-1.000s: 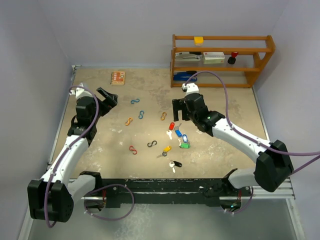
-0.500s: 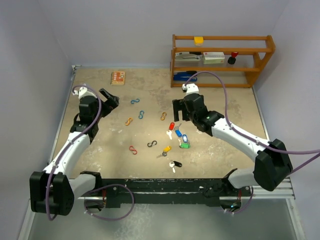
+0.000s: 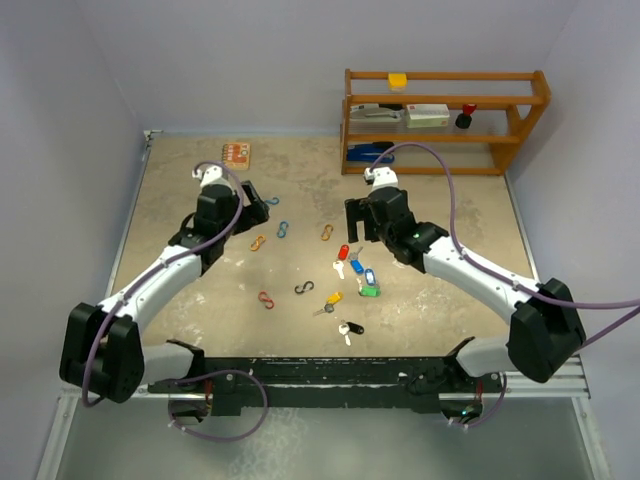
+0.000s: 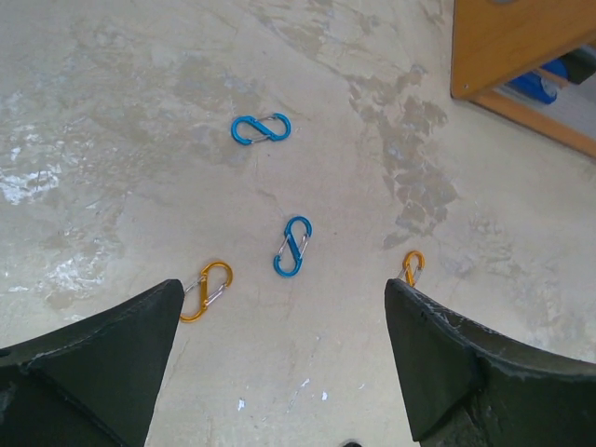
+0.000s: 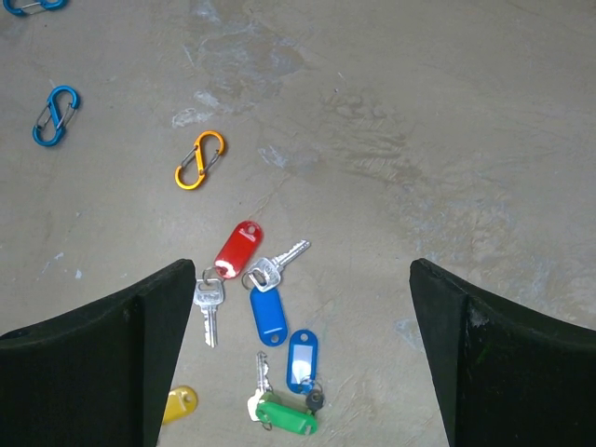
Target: Put the keys on the keyring
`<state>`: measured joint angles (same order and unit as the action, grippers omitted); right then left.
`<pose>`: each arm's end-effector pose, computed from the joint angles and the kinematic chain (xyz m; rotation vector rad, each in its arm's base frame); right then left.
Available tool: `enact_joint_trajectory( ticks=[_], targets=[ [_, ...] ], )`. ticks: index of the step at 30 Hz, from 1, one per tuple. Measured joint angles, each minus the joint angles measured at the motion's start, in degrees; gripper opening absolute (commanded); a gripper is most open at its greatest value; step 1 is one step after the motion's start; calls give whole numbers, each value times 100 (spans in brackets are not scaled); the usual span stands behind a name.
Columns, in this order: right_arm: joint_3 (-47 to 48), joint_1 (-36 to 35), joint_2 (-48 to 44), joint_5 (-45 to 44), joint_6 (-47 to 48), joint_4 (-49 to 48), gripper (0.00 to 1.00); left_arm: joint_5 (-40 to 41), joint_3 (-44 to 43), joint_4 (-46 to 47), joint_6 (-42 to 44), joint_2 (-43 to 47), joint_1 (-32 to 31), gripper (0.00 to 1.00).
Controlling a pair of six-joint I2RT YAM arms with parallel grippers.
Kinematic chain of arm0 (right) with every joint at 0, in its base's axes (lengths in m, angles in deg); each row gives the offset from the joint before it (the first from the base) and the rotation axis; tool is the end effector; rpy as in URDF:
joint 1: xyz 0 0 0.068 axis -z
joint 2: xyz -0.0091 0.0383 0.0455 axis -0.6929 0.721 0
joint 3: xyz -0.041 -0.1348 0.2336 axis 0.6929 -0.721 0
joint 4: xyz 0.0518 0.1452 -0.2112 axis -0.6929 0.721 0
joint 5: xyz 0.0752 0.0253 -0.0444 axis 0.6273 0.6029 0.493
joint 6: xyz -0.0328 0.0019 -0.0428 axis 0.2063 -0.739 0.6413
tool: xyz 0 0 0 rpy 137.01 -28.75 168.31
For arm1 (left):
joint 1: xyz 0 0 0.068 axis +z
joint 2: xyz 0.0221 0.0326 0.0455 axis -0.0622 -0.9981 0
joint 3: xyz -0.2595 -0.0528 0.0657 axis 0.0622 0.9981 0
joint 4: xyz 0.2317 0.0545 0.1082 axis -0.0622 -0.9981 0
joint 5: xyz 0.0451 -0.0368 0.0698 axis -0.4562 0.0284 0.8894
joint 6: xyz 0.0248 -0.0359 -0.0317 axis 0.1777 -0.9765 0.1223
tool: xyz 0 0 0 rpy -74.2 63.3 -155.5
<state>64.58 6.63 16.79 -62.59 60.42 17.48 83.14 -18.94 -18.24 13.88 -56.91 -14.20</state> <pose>0.2556 0.1790 0.2790 -0.1304 2.0661 0.2304 0.2655 -0.0795 0.2557 -0.4660 2.0485 -0.4404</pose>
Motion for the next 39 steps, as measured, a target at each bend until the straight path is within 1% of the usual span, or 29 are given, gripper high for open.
enact_joint_trajectory(
  ticks=[6, 9, 12, 19, 28, 32, 39],
  targets=[
    [-131, 0, -46, -4, -4, -28, 100, 509, -334, -396, 278, -393, -573, 91],
    [-184, 0, -55, 0, -4, 9, 100, 780, -334, -584, 387, -422, -1126, 93],
    [-221, 0, -90, 0, -4, 7, 100, 914, -334, -647, 496, -525, -1547, 93],
    [-232, 0, -109, 0, 2, 11, 100, 977, -234, -619, 678, -616, -1729, 93],
    [-232, 0, -109, -22, 37, 4, 100, 820, 455, -404, 756, -299, -2179, 92],
    [-232, 0, -109, -22, 42, 13, 100, 804, 476, -372, 822, -334, -2334, 92],
    [-232, 0, -238, -79, 72, 48, 100, 756, 474, -278, 1095, -662, -2841, 90]
  ],
)
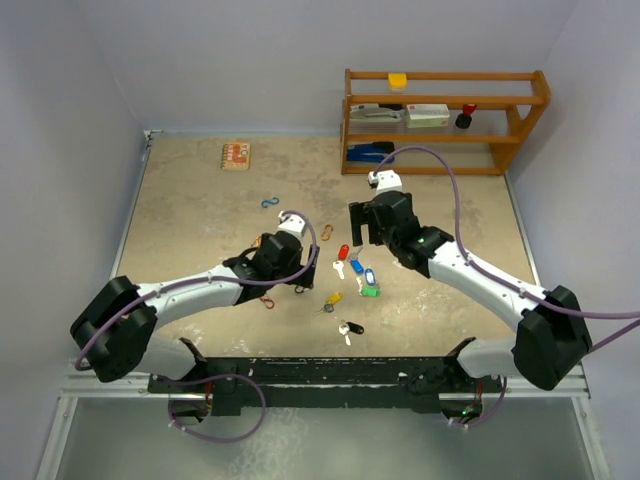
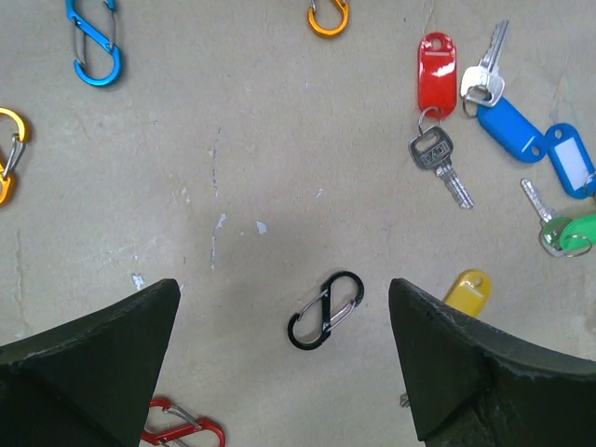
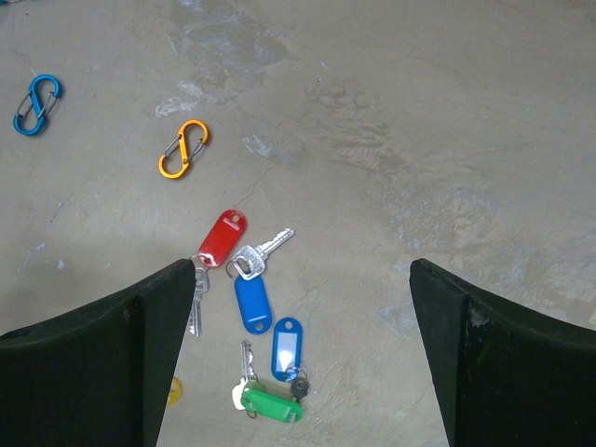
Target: Put the keys on the keyring
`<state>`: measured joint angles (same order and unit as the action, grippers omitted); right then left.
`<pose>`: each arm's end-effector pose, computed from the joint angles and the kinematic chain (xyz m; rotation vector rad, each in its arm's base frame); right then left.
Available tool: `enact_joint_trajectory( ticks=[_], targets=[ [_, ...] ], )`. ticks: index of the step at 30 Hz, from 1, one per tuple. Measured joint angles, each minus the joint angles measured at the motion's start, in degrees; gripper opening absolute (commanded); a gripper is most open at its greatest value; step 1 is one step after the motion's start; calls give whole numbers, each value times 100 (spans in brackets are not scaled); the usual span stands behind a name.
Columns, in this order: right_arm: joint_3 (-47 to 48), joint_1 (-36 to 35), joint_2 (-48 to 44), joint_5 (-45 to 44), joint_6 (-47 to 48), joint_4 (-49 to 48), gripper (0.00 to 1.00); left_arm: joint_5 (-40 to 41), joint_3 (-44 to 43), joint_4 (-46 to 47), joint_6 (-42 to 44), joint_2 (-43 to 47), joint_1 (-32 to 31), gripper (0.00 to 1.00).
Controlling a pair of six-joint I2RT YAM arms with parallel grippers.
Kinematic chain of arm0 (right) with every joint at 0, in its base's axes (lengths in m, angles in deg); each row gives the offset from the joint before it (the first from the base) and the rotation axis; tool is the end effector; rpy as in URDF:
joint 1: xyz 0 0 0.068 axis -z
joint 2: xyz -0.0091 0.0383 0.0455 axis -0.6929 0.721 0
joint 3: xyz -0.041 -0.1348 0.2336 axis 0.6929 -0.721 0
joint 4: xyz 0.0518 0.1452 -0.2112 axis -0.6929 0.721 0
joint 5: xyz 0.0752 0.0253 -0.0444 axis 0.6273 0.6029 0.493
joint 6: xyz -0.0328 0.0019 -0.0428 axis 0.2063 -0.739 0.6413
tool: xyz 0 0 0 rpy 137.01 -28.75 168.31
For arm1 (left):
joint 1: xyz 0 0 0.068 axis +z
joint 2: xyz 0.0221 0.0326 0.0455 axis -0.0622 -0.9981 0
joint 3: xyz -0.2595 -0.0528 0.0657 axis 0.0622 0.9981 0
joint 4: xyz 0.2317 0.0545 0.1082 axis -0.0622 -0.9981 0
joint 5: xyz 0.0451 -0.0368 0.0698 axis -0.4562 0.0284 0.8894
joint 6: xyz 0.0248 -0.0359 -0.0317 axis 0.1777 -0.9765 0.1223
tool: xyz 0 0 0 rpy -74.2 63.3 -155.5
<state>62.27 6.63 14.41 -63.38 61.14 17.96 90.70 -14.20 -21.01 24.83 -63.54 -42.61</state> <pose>0.2469 0.1718 0.2764 -0.1370 2.0679 0.2054 0.1971 -0.1911 0.1953 0.2369 2.2979 -0.3345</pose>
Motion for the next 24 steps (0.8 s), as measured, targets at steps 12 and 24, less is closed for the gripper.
enact_joint_trajectory(
  ticks=[12, 24],
  targets=[
    [0, 0, -96, -74, 55, 4, 100, -87, -50, -39, 361, -455, -417, 86],
    [-2, 0, -98, -107, 72, 4, 100, -234, -57, -105, 448, -616, -455, 82]
  ],
)
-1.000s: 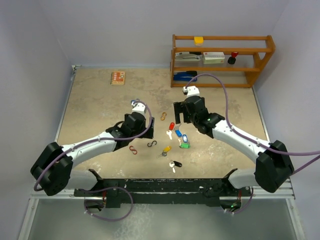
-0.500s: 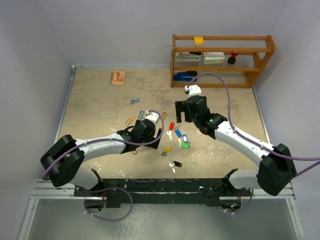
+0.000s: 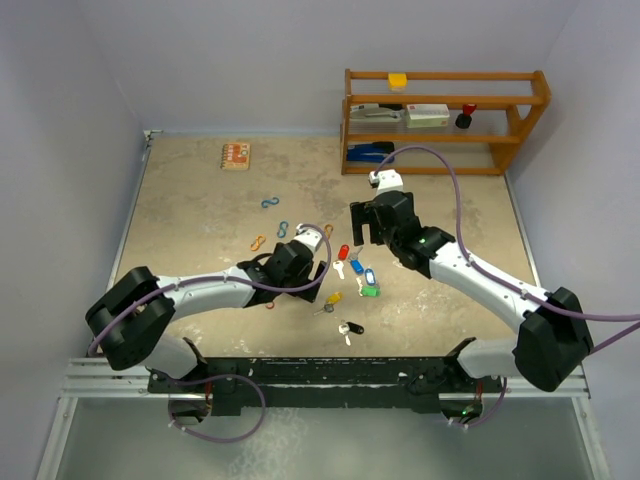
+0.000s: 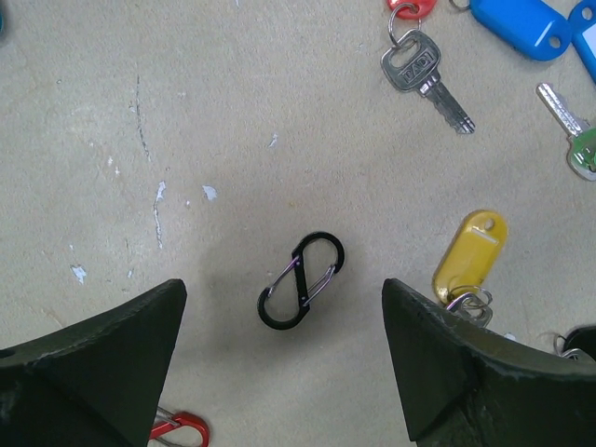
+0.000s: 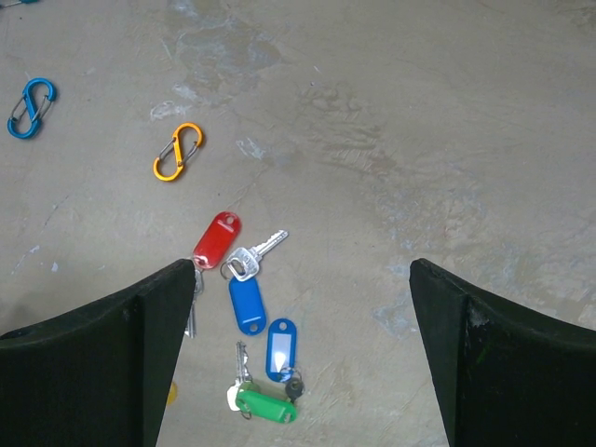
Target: Put the keys on the keyring
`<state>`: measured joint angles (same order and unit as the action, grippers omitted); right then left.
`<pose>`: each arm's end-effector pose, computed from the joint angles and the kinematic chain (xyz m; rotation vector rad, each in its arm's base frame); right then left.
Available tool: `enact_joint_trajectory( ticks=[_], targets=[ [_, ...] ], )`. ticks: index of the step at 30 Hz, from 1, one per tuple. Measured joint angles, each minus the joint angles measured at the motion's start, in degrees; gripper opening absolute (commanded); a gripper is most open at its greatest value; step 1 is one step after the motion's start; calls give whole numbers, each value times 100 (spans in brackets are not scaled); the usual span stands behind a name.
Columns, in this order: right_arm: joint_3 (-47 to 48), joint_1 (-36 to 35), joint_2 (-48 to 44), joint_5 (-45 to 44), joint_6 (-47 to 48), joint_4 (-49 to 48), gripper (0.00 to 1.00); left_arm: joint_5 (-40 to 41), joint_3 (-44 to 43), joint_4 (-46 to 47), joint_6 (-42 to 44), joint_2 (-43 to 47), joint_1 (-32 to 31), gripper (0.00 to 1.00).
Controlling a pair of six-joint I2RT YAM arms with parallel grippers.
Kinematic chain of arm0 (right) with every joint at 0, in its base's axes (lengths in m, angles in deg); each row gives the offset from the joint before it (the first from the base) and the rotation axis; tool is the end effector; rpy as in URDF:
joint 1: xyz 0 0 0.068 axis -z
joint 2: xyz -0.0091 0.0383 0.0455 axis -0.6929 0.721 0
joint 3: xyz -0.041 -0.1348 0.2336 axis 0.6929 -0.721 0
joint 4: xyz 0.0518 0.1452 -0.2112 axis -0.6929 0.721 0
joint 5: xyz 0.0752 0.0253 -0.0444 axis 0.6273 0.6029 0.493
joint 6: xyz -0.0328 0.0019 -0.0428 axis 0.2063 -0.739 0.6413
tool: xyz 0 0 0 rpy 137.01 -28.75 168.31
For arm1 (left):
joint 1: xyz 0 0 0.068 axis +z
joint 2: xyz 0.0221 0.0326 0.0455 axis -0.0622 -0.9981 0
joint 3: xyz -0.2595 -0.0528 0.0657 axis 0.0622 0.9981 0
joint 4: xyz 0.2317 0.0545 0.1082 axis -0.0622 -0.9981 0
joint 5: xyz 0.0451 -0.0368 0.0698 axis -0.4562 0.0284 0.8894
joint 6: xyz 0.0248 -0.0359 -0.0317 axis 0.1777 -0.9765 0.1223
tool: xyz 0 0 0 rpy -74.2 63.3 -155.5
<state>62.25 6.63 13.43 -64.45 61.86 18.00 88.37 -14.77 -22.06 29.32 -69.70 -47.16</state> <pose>0.2448 0.1695 0.2811 -0.1332 2.0484 0.1880 0.1854 -0.2133 0.1689 0.4792 2.3794 -0.2949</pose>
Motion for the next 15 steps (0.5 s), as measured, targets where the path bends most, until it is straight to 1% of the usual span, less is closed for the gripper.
enact_joint_trajectory(
  ticks=[12, 15],
  targets=[
    [-92, 0, -188, -87, 0, 7, 100, 0, 31, 92, -2, -267, 0, 73],
    [-92, 0, -192, -111, 0, 9, 100, 4, 35, 120, 0, -289, 0, 69]
  ],
)
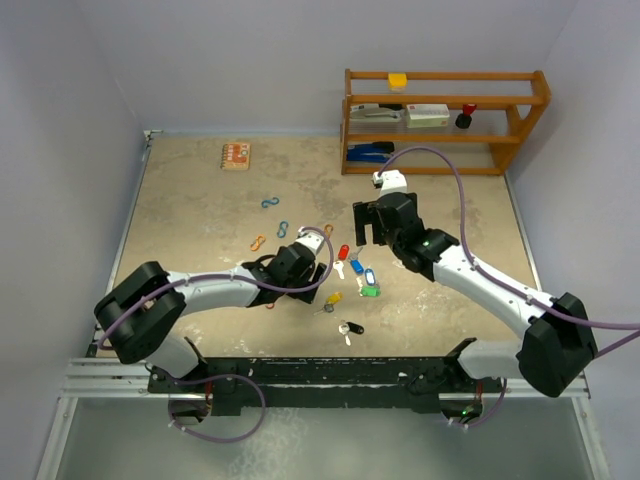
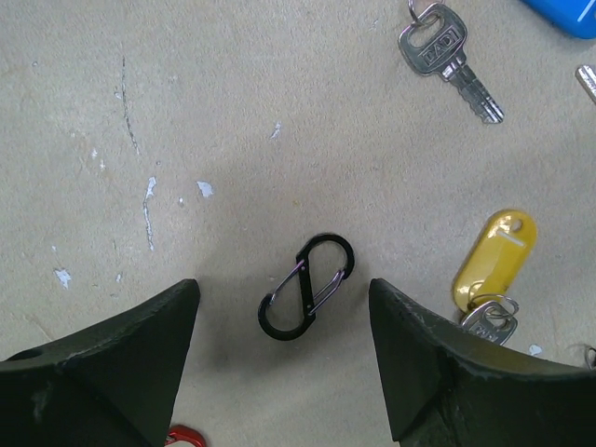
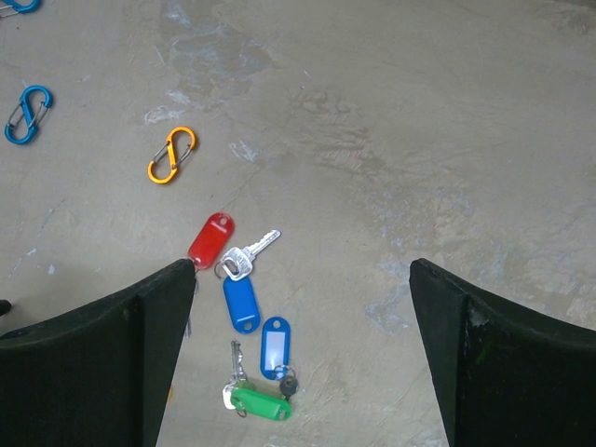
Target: Put the keys on the keyring
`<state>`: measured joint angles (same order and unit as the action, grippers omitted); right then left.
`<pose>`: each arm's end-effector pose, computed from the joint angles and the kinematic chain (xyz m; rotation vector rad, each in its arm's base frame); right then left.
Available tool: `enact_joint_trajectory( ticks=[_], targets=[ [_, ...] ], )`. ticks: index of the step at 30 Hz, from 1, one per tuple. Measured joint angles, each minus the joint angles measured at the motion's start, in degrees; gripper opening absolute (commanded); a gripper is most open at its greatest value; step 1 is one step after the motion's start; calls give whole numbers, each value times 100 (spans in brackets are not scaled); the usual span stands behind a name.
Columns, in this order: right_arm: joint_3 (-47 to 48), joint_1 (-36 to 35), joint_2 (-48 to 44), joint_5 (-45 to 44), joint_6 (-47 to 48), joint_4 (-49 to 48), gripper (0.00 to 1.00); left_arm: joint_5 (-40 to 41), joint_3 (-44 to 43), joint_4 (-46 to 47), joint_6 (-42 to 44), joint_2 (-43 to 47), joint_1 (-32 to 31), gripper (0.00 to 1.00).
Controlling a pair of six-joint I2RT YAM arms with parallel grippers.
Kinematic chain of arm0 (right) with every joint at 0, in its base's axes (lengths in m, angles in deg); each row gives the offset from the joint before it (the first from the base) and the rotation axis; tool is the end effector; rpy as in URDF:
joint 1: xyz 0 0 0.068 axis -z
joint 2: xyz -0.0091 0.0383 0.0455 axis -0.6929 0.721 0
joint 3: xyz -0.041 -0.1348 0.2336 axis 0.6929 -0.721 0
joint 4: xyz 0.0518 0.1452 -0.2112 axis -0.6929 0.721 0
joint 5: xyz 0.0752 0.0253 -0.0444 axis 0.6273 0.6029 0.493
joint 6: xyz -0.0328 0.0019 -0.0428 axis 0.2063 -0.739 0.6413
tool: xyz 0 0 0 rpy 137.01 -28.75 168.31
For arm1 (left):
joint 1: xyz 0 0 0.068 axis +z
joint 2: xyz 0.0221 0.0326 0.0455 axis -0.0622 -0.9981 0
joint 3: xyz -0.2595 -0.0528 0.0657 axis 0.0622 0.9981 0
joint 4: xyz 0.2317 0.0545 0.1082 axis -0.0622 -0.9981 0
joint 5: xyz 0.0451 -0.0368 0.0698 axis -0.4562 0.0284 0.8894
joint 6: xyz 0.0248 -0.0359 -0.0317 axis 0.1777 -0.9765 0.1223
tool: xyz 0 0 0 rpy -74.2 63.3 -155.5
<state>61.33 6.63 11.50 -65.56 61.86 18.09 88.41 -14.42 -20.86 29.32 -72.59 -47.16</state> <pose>0.2393 0.1645 0.2848 -0.1158 2.0302 0.1779 0.1872 -0.2155 0.1553 0.4907 2.4079 -0.2684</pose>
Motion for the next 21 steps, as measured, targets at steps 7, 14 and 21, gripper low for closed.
enact_joint_trajectory(
  ticks=[7, 14, 21],
  targets=[
    [0, 0, 0, -4, 2, -2, 100, 133, 0, 94, 15, -111, -4, 59],
    [0, 0, 0, -9, 0, -2, 100, 260, 0, 197, 59, -175, -9, 49],
    [-2, 0, 0, -9, 0, -2, 100, 282, 0, 251, 50, -192, -13, 55]
  ],
)
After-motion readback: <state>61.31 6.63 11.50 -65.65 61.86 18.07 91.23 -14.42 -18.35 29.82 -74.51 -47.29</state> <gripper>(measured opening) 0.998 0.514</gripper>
